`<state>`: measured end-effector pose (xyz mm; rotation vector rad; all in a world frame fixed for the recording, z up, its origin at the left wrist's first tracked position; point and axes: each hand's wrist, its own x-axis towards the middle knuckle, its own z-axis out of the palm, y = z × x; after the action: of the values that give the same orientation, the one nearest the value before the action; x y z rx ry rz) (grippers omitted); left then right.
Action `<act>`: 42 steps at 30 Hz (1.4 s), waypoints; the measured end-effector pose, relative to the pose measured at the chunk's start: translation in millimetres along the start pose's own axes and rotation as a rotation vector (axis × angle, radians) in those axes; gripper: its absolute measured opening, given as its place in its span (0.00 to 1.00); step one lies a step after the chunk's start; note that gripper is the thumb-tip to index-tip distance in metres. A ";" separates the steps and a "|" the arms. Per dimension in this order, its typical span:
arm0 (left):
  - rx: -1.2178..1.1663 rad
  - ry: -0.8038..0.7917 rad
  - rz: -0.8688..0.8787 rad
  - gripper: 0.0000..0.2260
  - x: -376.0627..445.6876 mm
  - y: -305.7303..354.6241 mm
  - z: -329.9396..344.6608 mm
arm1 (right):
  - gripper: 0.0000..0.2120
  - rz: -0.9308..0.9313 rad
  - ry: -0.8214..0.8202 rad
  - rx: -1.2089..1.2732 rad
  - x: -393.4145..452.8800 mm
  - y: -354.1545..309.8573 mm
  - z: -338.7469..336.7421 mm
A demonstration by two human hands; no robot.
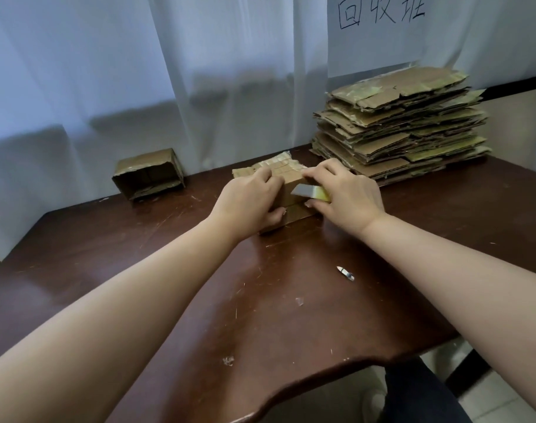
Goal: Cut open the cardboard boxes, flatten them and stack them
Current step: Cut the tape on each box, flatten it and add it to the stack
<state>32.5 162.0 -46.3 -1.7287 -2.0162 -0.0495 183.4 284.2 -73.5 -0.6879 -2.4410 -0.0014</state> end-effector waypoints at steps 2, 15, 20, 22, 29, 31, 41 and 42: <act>-0.035 0.035 0.014 0.22 -3.0 -4.3 2.5 | 0.23 -0.075 0.044 -0.031 1.3 2.2 4.2; -0.265 0.039 -0.015 0.24 -3.3 -18.0 3.3 | 0.16 -0.348 0.183 -0.369 13.0 -5.8 18.3; -0.212 0.100 -0.055 0.23 -1.5 -8.3 6.6 | 0.28 -0.281 0.163 -0.289 11.4 -2.8 18.1; -0.156 0.093 -0.078 0.22 0.3 -3.2 7.0 | 0.29 -0.262 0.146 -0.248 8.4 -3.0 16.0; -0.245 0.052 -0.075 0.21 -8.8 -23.9 4.7 | 0.31 0.189 0.044 -0.044 -8.0 13.1 -7.1; -0.303 0.049 -0.099 0.21 -14.4 -33.1 6.8 | 0.33 0.314 -0.076 -0.022 -17.4 19.2 -7.2; -0.363 0.082 -0.160 0.22 -15.8 -27.4 16.9 | 0.09 0.166 -0.018 0.238 -26.2 8.1 8.7; -0.369 0.102 -0.167 0.21 -15.0 -27.1 18.0 | 0.09 0.148 -0.026 0.220 -25.9 7.3 10.1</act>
<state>2.4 148.7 -60.3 -1.7187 -2.1706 -0.5864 199.1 279.8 -97.1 -0.7700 -2.3626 0.3314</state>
